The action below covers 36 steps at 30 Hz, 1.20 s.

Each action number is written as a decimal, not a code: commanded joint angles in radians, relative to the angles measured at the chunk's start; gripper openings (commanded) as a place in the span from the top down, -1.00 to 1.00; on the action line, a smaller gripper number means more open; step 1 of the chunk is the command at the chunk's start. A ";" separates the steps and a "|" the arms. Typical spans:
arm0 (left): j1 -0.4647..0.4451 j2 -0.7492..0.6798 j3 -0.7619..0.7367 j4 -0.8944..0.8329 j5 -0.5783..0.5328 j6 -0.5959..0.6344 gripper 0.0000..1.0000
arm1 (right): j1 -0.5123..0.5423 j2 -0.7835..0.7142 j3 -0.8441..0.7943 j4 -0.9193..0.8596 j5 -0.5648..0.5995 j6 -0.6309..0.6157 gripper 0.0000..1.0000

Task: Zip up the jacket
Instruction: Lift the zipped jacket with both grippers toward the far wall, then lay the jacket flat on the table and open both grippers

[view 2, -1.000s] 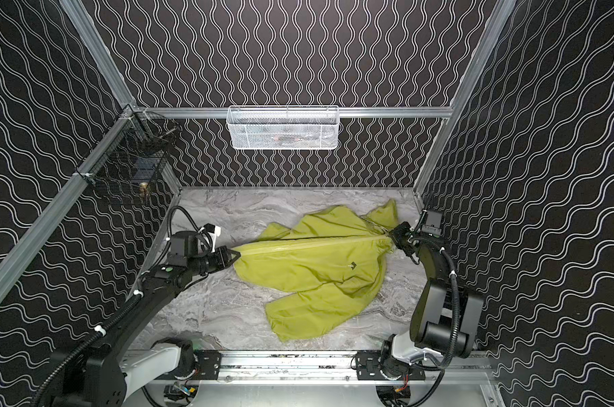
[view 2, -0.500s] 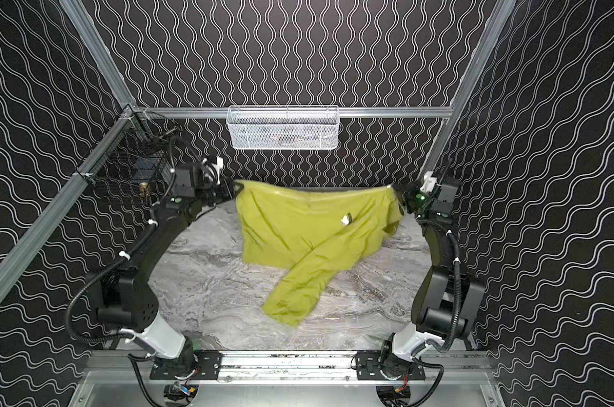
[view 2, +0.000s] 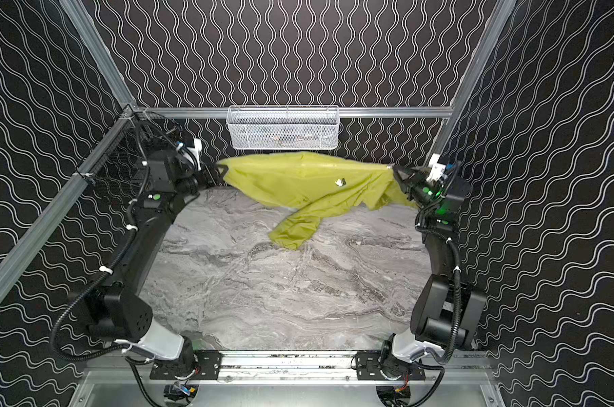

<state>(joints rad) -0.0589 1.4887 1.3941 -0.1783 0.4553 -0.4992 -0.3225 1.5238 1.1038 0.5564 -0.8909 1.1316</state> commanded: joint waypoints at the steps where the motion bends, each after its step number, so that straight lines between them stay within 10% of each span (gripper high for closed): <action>1: 0.011 -0.107 -0.218 0.110 -0.001 -0.046 1.00 | -0.001 -0.054 -0.179 -0.015 -0.053 -0.085 1.00; 12: 0.036 -0.401 -0.791 0.017 -0.186 -0.104 1.00 | -0.001 -0.064 -0.417 -0.625 0.252 -0.512 1.00; 17: 0.064 -0.435 -0.821 -0.045 -0.263 -0.089 0.02 | -0.004 -0.033 -0.374 -0.727 0.429 -0.550 0.00; 18: 0.065 -0.446 -0.809 -0.063 -0.277 -0.079 -0.67 | -0.007 -0.044 -0.366 -0.736 0.456 -0.554 -0.14; 19: 0.065 -0.460 -0.794 -0.083 -0.295 -0.067 -0.97 | -0.006 -0.064 -0.354 -0.750 0.489 -0.555 -0.29; 23: 0.065 -0.552 -0.718 -0.116 -0.348 -0.015 -0.97 | -0.005 -0.185 -0.326 -0.748 0.571 -0.544 -0.87; 31: 0.065 -0.621 -0.662 0.308 -0.532 0.141 -0.97 | 0.117 -0.384 -0.288 -0.538 0.800 -0.491 -0.98; 36: 0.065 -0.436 -0.445 0.225 -0.562 0.335 -0.97 | 0.148 -0.467 -0.337 -0.264 0.823 -0.568 -0.98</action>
<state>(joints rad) 0.0044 1.0065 0.8841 0.0029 -0.0460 -0.3012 -0.1802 1.0725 0.7944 0.0879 -0.1440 0.6071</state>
